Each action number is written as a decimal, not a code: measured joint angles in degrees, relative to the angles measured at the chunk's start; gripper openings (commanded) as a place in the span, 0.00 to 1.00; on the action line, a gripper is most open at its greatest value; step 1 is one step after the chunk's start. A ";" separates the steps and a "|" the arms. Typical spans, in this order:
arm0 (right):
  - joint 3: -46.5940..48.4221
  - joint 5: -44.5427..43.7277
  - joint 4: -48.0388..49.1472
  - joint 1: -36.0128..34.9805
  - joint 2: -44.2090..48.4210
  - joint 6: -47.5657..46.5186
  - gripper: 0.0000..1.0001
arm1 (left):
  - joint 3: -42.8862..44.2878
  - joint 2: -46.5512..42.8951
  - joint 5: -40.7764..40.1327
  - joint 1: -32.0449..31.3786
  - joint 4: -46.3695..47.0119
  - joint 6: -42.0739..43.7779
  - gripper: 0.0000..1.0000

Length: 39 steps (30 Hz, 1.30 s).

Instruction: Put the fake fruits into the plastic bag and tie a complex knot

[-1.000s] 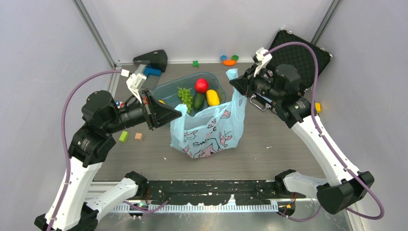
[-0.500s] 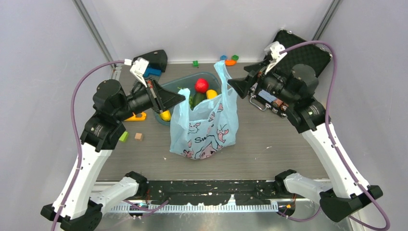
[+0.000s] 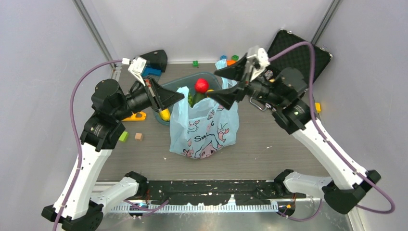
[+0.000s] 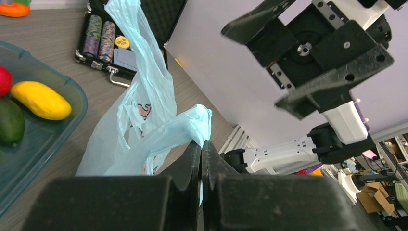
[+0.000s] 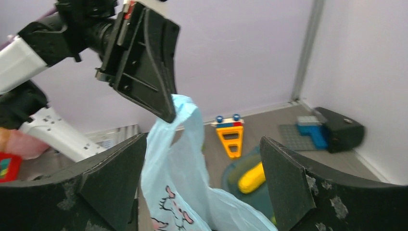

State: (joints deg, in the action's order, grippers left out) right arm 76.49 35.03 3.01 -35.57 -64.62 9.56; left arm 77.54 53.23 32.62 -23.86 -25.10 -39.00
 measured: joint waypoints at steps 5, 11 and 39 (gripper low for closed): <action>-0.26 3.96 6.16 -5.29 -6.82 2.25 0.96 | 0.00 0.00 0.70 0.07 0.02 0.00 0.00; -1.60 5.18 8.39 -8.52 -11.98 3.10 0.96 | 0.00 -0.20 1.11 0.33 0.02 0.04 0.00; -8.52 8.37 18.93 -12.48 -18.80 7.45 0.15 | 0.00 -0.66 1.22 1.53 -0.48 0.68 0.00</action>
State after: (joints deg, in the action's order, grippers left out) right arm 67.96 43.40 21.93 -48.05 -83.42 17.02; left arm 77.54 52.58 33.85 -22.33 -25.58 -38.33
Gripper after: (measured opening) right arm 0.287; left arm 0.013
